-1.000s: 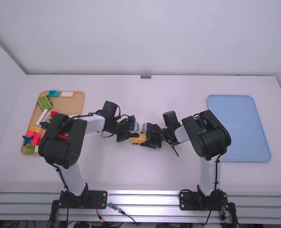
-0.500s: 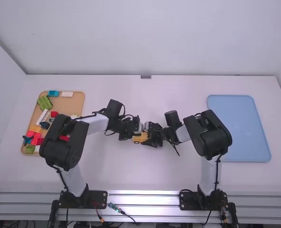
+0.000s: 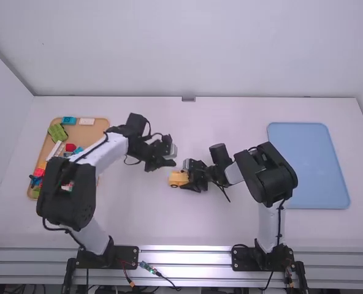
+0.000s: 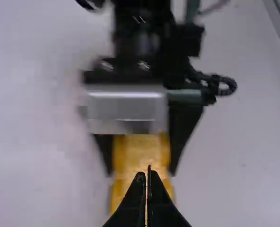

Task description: Assemble lego blocks to make yellow taxi

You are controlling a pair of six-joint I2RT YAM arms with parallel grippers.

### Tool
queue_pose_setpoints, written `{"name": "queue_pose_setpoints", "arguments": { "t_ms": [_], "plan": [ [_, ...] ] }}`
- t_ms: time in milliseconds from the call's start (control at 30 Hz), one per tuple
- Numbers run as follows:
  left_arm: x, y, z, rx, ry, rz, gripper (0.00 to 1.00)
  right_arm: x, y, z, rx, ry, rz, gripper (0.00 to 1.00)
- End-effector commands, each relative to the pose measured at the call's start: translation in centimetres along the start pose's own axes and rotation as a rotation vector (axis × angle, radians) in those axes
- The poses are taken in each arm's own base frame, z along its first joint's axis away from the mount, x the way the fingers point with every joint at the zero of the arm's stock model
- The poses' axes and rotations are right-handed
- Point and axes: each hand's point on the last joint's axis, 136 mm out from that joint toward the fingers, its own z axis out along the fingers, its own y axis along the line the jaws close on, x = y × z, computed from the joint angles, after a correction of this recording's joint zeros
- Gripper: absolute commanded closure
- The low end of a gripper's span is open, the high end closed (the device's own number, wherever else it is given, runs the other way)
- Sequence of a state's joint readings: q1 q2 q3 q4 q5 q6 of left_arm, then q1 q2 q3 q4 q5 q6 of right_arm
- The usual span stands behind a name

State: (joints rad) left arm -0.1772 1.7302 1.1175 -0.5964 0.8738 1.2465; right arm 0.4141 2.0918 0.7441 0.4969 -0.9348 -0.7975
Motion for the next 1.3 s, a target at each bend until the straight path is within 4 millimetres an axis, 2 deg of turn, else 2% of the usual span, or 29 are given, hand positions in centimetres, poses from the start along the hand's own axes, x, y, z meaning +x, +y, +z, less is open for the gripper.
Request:
{"name": "queue_pose_setpoints", "arguments": {
  "t_ms": [0, 67, 100, 133, 167, 200, 367, 567, 767, 867, 900, 1000, 1033, 1100, 1133, 1200, 1267],
  "plan": [
    [-2.5, 1.8, -3.3, -0.079, -0.062, 0.016, 0.92, 0.8, 0.2, 0.1, -0.002, 0.016, 0.027, 0.34],
    [-2.5, 3.2, -4.8, -0.132, -0.054, -0.023, 0.3, 0.8, 0.2, 0.1, -0.002, 0.016, 0.027, 0.21],
    [-2.5, 3.3, -4.8, -0.135, -0.053, -0.025, 0.27, 0.8, 0.2, 0.1, -0.002, 0.016, 0.027, 0.2],
    [-2.4, 4.0, -5.5, -0.159, -0.044, -0.035, 0.01, 0.8, 0.2, 0.1, -0.002, 0.016, 0.028, 0.12],
    [-2.4, 4.6, -6.1, -0.184, -0.033, -0.054, 0.01, 0.8, 0.2, 0.1, -0.001, 0.017, 0.027, 0.02],
    [-2.4, 5.0, -6.4, -0.197, -0.029, -0.069, 0.01, 0.9, 0.1, 0.1, 0.003, 0.021, 0.028, 0.0],
    [-2.1, 7.7, -8.9, -0.315, 0.033, -0.204, 0.01, 1.0, -0.6, -0.6, 0.027, 0.022, 0.078, 0.0],
    [-0.6, 11.0, -12.2, -0.534, 0.176, -0.406, 0.01, 0.7, -0.2, -3.9, 0.043, 0.102, 0.089, 0.01],
    [-0.3, 12.1, -13.9, -0.627, 0.214, -0.487, 0.01, 0.9, -0.8, -6.9, 0.164, 0.298, 0.093, 0.0],
    [1.2, 13.5, -16.0, -0.786, 0.266, -0.611, 0.01, -0.5, -0.7, -8.2, 0.211, 0.347, 0.061, 0.0],
    [1.4, 13.6, -16.2, -0.797, 0.27, -0.619, 0.01, -0.6, -0.7, -8.3, 0.215, 0.348, 0.058, 0.0],
    [4.1, 15.1, -20.4, -1.006, 0.263, -0.799, 0.01, -2.4, -0.5, -9.7, 0.249, 0.348, 0.033, 0.0],
    [4.1, 15.1, -20.4, -1.006, 0.263, -0.799, 0.01, -2.4, -0.5, -9.7, 0.249, 0.348, 0.033, 0.0],
    [5.7, 15.4, -23.1, -1.062, 0.194, -0.904, 0.01, -3.5, -0.2, -10.5, 0.263, 0.34, 0.019, 0.0],
    [5.8, 15.4, -23.2, -1.064, 0.19, -0.912, 0.01, -3.5, -0.1, -10.5, 0.264, 0.339, 0.018, 0.0],
    [8.2, 15.4, -26.6, -1.166, 0.128, -1.061, 0.01, -4.2, 0.0, -11.0, 0.276, 0.333, 0.007, 0.0],
    [11.9, 14.3, -31.1, -1.358, 0.087, -1.278, 0.01, -4.7, 0.1, -11.4, 0.284, 0.336, -0.003, 0.0]
  ]
}}
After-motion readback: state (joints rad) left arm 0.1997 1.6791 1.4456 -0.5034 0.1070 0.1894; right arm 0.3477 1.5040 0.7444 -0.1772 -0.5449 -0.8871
